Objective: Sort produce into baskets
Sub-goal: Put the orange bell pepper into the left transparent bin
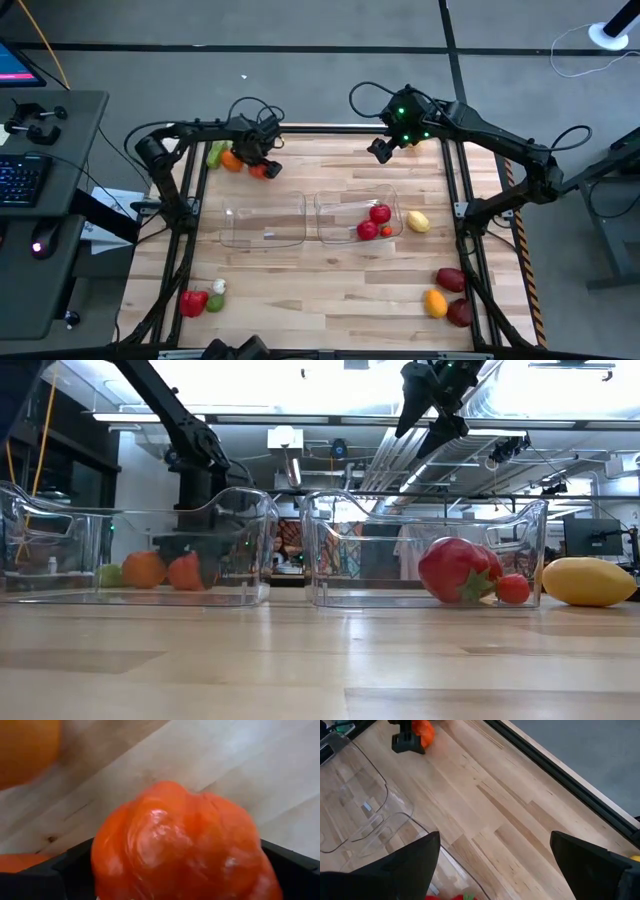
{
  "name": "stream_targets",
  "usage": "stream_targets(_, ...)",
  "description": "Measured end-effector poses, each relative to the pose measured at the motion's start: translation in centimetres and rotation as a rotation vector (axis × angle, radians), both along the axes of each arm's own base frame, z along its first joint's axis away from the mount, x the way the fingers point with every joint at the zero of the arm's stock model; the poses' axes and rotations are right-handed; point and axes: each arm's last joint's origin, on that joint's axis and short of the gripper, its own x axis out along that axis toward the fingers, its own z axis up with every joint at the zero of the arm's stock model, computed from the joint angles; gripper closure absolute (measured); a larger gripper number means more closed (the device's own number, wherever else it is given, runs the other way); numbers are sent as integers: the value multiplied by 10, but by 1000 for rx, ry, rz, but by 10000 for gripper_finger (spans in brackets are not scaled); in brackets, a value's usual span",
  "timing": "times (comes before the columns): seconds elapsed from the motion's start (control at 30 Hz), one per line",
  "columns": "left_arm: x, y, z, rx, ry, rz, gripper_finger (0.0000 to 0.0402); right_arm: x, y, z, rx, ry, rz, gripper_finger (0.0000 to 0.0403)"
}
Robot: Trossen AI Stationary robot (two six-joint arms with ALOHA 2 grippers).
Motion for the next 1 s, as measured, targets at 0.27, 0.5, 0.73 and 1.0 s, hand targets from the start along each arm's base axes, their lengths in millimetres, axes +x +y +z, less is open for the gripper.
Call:
stream_targets(0.27, -2, -4, 12, -33, -62, 32, 26, 0, 0, 0, -7, 4, -5, 33)
stream_targets(0.5, -9, -29, 98, 78, -383, -18, 73, -1, -1, 0, -38, 21, -28, 33)
stream_targets(0.73, -21, -120, 162, 49, -590, -211, 66, 0, 3, -1, -31, 40, -7, 33)
stream_targets(1.0, -31, -186, 180, 69, -626, -158, 64, 3, 11, -2, -26, 42, 23, 33)
